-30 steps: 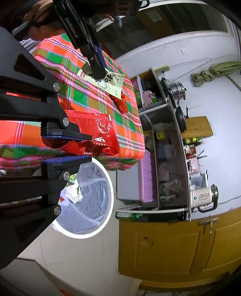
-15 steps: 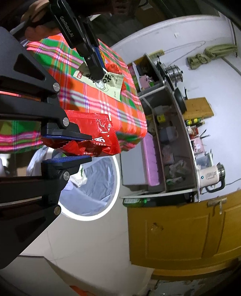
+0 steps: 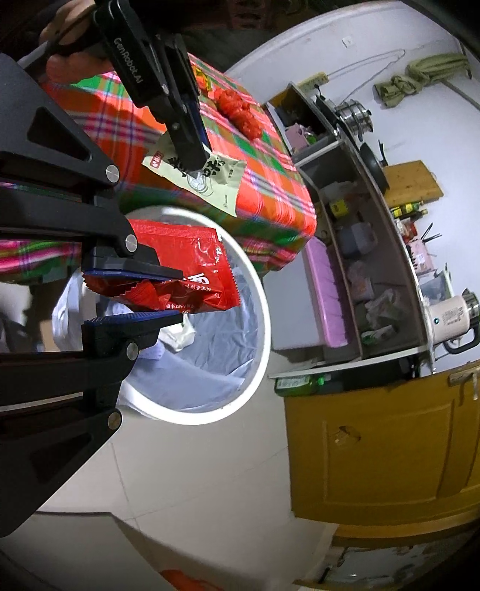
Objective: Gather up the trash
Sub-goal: 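Open both grippers to drop the white packet and red wrapper into the bin, then move both grippers back over the gold strip and red plastic bag, then grasp the gold wrapper strip with the left gripper while the right grasps the red plastic bag, then carry the gold strip and red bag in both grippers over the bin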
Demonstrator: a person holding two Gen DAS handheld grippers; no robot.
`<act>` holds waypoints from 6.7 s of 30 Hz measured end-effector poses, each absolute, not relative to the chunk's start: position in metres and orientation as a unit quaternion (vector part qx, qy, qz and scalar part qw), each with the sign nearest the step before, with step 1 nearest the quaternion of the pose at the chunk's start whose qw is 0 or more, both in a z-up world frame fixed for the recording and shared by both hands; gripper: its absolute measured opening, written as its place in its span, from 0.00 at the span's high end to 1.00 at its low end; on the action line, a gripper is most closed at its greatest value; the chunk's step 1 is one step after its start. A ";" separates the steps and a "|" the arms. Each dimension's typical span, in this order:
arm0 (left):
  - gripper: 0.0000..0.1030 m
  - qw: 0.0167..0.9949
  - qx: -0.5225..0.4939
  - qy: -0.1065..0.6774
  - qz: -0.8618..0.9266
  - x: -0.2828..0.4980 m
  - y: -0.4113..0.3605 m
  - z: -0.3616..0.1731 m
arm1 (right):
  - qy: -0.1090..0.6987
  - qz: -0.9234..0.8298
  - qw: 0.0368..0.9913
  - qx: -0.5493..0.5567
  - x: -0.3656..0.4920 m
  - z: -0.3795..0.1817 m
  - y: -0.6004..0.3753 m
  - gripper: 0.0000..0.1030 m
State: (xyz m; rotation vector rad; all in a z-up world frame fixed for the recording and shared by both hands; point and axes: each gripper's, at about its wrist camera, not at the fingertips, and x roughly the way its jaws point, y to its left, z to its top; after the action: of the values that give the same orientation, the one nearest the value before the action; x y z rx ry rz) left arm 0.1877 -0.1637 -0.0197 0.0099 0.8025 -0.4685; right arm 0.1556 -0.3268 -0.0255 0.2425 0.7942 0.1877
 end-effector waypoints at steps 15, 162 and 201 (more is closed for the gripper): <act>0.81 0.883 -0.001 0.419 -0.211 0.209 -0.167 -0.041 | 0.437 0.081 0.888 0.123 0.181 -0.062 -0.332 0.84; 0.87 0.936 -0.105 0.337 0.012 0.156 0.227 -0.016 | 0.408 0.186 0.892 0.060 0.321 -0.018 0.055 0.45; 0.87 0.945 -0.096 0.308 -0.046 0.099 0.112 0.028 | 0.377 0.254 0.890 0.037 0.179 0.020 -0.071 0.54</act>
State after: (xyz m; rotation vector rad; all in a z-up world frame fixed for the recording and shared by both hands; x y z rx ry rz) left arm 0.0994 0.1117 0.0277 -0.1966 0.6278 -0.0929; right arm 0.1792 -0.0706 0.0198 0.0773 0.7819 0.5272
